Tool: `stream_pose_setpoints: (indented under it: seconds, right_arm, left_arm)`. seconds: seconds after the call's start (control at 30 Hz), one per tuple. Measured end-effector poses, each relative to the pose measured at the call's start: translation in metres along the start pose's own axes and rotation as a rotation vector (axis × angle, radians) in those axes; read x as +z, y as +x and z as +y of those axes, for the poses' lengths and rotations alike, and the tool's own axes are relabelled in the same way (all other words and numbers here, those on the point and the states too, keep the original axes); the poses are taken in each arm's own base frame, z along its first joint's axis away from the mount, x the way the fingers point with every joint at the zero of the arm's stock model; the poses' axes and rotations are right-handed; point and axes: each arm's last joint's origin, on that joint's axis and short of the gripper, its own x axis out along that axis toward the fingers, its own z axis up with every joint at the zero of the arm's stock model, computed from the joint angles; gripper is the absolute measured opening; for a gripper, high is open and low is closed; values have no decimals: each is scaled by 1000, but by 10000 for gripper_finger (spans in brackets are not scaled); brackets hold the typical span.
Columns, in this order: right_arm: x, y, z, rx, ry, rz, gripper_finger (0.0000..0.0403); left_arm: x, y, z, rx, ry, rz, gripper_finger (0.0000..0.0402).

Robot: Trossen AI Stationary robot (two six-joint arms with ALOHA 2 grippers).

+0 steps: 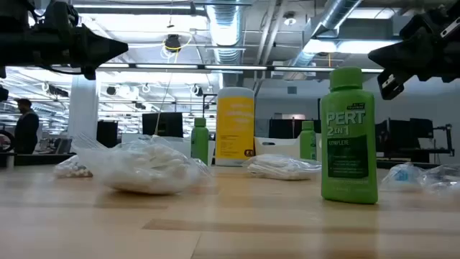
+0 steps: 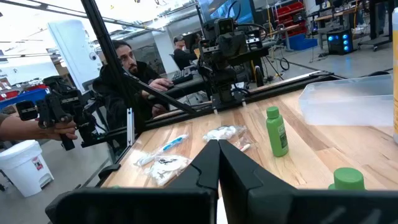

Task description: Pick & Place Travel size toiletries

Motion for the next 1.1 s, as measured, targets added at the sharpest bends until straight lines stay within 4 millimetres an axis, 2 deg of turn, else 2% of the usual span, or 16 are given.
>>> stream_pose_setpoints:
  seconds: [0.43, 0.53, 0.63, 0.77, 0.93, 1.0, 1.1]
  right_arm:
    - [0, 0, 0, 0, 1, -3, 0]
    - [8, 0, 1, -24, -3, -84, 0]
    - [26, -4, 4, -103, -41, -208, 0]
    - [70, -17, 13, -264, -115, -334, 0]
    - [115, -16, 23, -473, -185, -113, 0]
    - [130, -6, 26, -529, -222, 35, 1]
    - [150, 18, 30, -578, -261, 253, 14]
  left_arm:
    - [0, 0, 0, -2, 0, 0, 1]
    - [0, 0, 0, -2, 0, 0, 1]
    - [0, 0, 0, -5, 0, 0, 1]
    - [0, 0, 0, -5, 0, -1, 1]
    - [0, 0, 0, -5, -1, -5, 1]
    - [1, 0, 0, -6, -1, -5, 1]
    - [1, 0, 0, -6, -1, -7, 1]
